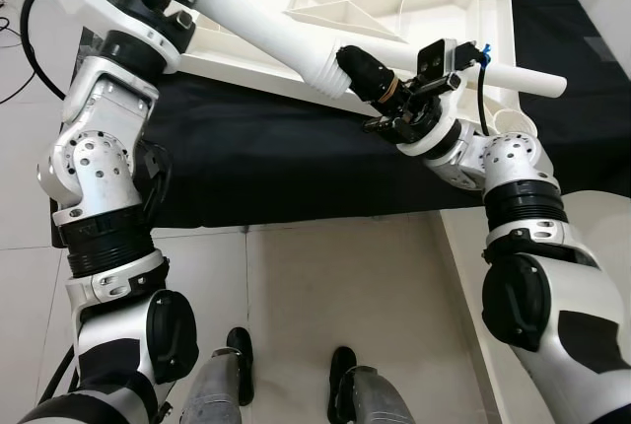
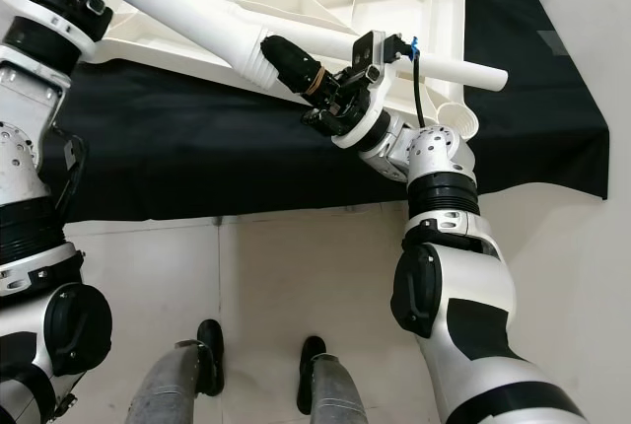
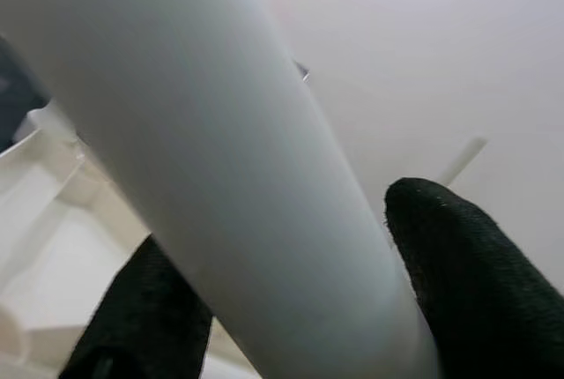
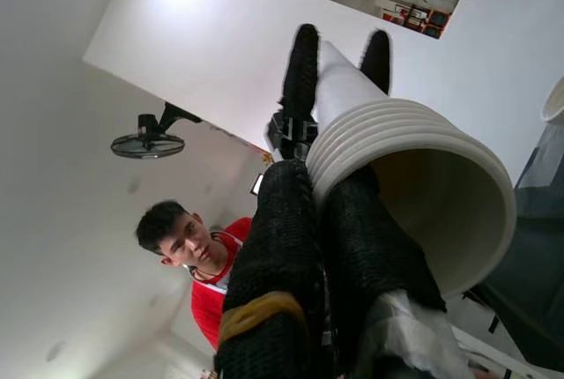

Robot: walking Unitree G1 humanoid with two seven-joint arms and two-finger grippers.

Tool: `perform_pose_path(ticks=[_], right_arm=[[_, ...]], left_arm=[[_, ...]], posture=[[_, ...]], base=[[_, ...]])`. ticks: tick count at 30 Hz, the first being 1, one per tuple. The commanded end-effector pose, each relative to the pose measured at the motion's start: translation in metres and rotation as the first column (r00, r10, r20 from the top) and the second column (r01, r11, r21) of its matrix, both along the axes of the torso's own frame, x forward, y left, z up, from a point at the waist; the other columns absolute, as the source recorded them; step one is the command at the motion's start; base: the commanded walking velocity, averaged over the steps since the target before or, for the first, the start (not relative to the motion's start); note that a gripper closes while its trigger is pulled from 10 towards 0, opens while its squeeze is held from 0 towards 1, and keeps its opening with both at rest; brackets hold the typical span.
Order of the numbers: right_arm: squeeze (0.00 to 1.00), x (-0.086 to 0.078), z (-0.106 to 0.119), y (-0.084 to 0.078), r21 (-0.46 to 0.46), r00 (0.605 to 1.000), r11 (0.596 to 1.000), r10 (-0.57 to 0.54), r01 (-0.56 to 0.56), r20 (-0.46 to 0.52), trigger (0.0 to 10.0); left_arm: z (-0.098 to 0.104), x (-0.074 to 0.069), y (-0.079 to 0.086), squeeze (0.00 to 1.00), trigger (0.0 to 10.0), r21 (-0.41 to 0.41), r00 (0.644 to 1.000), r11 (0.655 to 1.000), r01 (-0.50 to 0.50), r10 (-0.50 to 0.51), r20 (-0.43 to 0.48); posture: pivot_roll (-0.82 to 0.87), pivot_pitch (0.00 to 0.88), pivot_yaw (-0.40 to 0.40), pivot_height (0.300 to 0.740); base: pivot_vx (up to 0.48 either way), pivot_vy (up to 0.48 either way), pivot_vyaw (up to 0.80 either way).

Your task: Building children table

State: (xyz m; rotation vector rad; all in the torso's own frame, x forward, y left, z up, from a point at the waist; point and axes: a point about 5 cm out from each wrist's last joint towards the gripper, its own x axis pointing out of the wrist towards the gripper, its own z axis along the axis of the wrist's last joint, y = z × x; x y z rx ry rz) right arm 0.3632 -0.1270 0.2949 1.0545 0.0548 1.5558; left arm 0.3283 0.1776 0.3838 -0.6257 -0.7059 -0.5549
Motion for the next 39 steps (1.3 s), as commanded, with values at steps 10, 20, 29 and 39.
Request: perform_pose_path(ticks=[10,20,29,39], right_arm=[[0.00,-0.006,-0.001,0.001,0.021,0.999,0.999,0.034,-0.035,0.016,0.0],[1.00,-0.003,-0.006,0.007,0.130,0.995,0.988,-0.092,0.088,0.030,10.0],[1.00,-0.007,-0.014,0.011,0.129,0.995,0.987,-0.103,0.101,0.010,10.0],[1.00,-0.011,-0.032,0.003,0.022,0.989,0.989,-0.144,0.144,-0.016,10.0]], left_arm=[[0.003,-0.003,0.002,0.00,0.0,-0.032,0.999,0.999,-0.012,0.014,0.049],[0.007,0.000,0.002,0.00,10.0,-0.012,0.998,0.999,-0.048,0.048,0.036],[0.015,-0.003,0.003,0.00,10.0,-0.011,0.997,0.999,-0.051,0.051,0.057],[0.020,-0.002,0.009,0.00,0.0,-0.029,0.991,0.994,-0.106,0.108,0.072]], posture=[[0.09,0.337,-0.082,0.740],[0.09,0.321,-0.085,0.740],[0.09,0.320,-0.082,0.740],[0.09,0.320,-0.083,0.740]], base=[[0.000,0.000,0.00],[0.000,0.000,0.00],[0.000,0.000,0.00],[0.000,0.000,0.00]])
